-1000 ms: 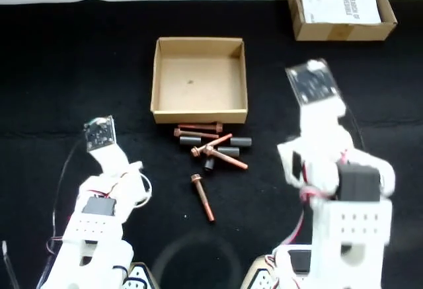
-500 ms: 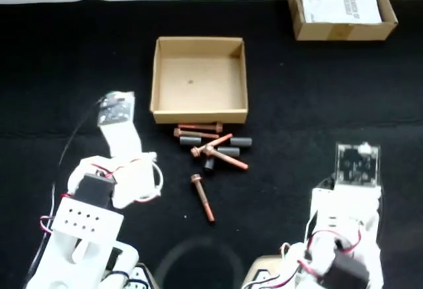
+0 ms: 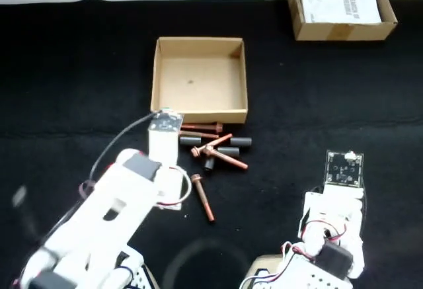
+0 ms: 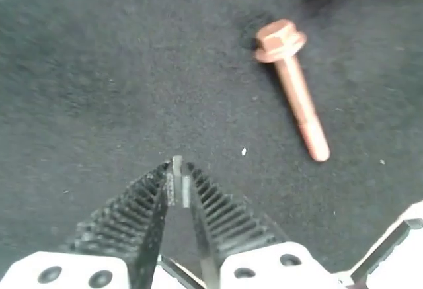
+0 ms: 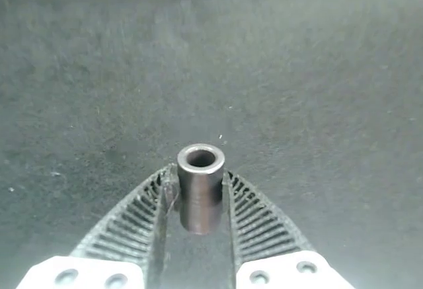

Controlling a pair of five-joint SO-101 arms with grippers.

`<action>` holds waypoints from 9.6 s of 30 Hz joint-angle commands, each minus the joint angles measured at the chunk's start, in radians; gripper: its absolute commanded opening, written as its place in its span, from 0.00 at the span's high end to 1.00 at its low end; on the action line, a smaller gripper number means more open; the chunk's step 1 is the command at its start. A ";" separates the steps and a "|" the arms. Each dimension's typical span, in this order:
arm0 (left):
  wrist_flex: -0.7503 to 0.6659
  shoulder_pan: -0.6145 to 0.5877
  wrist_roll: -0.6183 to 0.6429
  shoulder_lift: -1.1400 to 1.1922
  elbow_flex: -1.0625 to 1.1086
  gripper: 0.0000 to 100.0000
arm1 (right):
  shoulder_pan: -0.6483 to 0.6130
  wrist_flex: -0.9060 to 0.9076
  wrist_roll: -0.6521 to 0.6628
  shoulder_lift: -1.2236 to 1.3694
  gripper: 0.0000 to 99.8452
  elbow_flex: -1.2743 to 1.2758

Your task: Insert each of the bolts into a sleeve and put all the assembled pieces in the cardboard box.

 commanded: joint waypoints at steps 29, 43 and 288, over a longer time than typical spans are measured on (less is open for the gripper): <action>-0.023 0.105 0.144 0.846 -0.618 0.98 | 0.015 -0.151 0.002 -0.010 0.99 0.191; 0.394 0.101 0.137 0.562 -0.977 0.99 | -0.050 0.061 0.003 0.002 0.99 -0.423; -0.402 -0.526 -0.367 -1.282 0.730 0.99 | -0.839 -0.667 0.893 2.198 0.99 -1.610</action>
